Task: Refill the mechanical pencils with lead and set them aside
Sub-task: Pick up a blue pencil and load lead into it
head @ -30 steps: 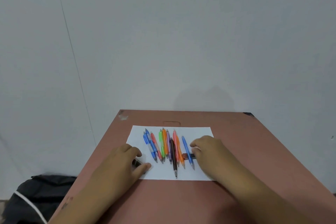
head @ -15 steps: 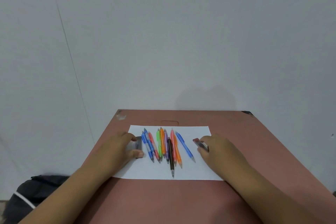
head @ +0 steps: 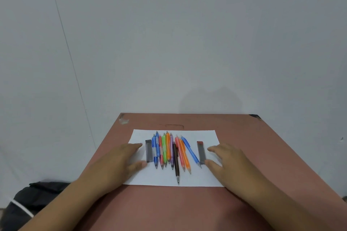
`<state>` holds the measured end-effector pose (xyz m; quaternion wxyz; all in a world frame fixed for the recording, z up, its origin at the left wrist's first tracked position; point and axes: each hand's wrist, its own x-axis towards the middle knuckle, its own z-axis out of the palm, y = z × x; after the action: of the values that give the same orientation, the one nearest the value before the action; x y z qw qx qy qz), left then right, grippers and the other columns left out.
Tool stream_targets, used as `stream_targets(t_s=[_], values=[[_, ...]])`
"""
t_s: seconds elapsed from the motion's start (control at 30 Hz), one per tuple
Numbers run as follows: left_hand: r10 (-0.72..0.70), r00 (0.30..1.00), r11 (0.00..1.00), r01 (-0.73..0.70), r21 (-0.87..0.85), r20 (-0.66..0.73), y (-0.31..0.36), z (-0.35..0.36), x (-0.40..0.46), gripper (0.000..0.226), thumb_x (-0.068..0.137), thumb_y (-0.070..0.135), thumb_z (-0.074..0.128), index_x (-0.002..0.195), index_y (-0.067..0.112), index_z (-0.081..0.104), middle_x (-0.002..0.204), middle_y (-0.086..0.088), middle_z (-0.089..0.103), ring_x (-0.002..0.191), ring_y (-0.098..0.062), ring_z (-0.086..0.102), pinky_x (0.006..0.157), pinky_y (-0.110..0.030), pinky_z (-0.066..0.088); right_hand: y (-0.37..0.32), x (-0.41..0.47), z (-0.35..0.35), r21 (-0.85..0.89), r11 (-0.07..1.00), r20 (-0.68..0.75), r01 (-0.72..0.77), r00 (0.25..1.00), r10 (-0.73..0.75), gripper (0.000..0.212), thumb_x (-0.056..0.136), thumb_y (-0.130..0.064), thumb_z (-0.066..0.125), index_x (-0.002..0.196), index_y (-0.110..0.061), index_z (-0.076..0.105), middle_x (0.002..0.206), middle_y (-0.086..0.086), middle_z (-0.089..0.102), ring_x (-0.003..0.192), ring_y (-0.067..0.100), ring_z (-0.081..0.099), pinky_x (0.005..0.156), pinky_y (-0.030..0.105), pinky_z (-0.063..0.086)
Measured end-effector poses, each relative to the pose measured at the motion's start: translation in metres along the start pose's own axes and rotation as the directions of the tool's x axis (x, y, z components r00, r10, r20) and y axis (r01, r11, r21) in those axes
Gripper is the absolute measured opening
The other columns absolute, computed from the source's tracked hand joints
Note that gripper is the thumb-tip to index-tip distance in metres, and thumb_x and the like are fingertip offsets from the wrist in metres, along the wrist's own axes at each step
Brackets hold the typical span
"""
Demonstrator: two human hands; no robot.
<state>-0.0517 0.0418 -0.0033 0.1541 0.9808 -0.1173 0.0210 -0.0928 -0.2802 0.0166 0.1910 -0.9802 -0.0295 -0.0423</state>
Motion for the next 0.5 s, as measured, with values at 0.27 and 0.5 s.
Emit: stream_targets(t_s=[0.27,0.5], values=[[0.058,0.998,0.998,-0.058,0.008,-0.006,-0.01,0.004,-0.022,0.074,0.092,0.074,0.037,0.155,0.037,0.03,0.161,0.027,0.022,0.147,0.007,0.015,0.113,-0.016,0.016,0.018,-0.029,-0.011,-0.176,0.984,0.207,0.03,0.978,0.007,0.061,0.102,-0.062,0.035,0.157,-0.037,0.028,0.165,-0.022,0.014,0.154,0.007,0.004,0.123,0.034,0.016],[0.045,0.999,0.999,-0.045,0.016,0.011,-0.01,0.006,-0.004,0.075,0.092,0.074,0.034,0.157,0.036,0.029,0.163,0.022,0.02,0.151,-0.001,0.014,0.119,-0.023,0.015,0.02,-0.01,-0.007,-0.216,0.976,0.191,0.018,0.981,0.024,0.059,0.103,-0.062,0.031,0.157,-0.039,0.026,0.166,-0.022,0.012,0.154,0.011,0.009,0.122,0.041,0.02]])
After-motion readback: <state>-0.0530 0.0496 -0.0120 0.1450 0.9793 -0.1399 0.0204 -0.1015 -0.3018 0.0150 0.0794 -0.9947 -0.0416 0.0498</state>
